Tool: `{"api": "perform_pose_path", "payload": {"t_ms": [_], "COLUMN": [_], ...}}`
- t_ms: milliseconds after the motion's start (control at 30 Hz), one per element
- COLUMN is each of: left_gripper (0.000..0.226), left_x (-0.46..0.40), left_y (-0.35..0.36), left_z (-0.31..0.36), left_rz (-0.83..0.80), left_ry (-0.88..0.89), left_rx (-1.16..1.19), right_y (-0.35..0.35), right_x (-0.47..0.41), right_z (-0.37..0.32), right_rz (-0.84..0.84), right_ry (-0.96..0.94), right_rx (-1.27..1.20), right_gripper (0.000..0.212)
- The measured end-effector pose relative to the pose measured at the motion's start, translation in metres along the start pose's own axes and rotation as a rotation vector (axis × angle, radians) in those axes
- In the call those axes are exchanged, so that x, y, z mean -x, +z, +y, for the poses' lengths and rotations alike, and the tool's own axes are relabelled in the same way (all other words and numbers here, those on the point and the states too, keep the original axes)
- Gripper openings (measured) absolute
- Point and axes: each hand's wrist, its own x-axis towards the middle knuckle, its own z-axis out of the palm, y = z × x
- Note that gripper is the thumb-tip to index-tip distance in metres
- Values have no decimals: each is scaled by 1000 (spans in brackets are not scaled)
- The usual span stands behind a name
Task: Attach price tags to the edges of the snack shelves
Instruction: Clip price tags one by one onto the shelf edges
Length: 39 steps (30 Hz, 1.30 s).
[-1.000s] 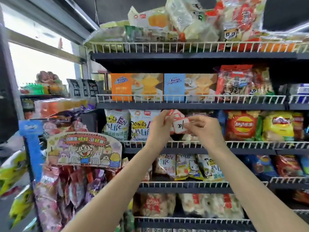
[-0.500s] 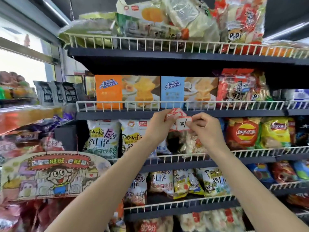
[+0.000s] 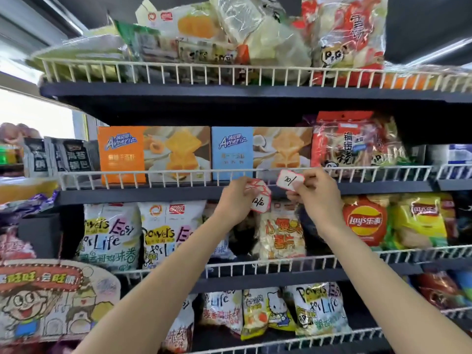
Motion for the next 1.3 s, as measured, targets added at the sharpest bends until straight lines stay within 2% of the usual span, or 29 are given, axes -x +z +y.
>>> {"api": "perform_pose_path", "payload": {"t_ms": [167, 400, 533, 733, 867, 1000, 1100, 1300], "left_gripper": [37, 26, 22, 29, 25, 43, 40, 38], "left_x": [-18, -22, -23, -19, -17, -14, -13, -15], "left_y": [22, 33, 32, 30, 29, 25, 20, 18], "left_z": [8, 18, 20, 21, 14, 6, 1, -4], "left_rz": [25, 120, 96, 52, 15, 16, 28, 13], "left_ry": [-26, 6, -31, -73, -26, -7, -2, 25], "left_rx": [-54, -63, -45, 37, 41, 55, 82, 100], "right_y": [-10, -14, -13, -14, -13, -8, -4, -1], "right_x": [-28, -62, -71, -76, -83, -84, -85, -90], "right_z": [19, 28, 25, 13, 13, 11, 8, 11], "right_rz": [-109, -153, -130, -119, -97, -159, -195, -274], "right_ry": [-32, -256, -323, -432, -468, -542, -602, -604], "right_rx": [27, 268, 298, 351, 448, 457, 506, 688], "right_gripper": [28, 20, 16, 19, 20, 17, 16, 17]}}
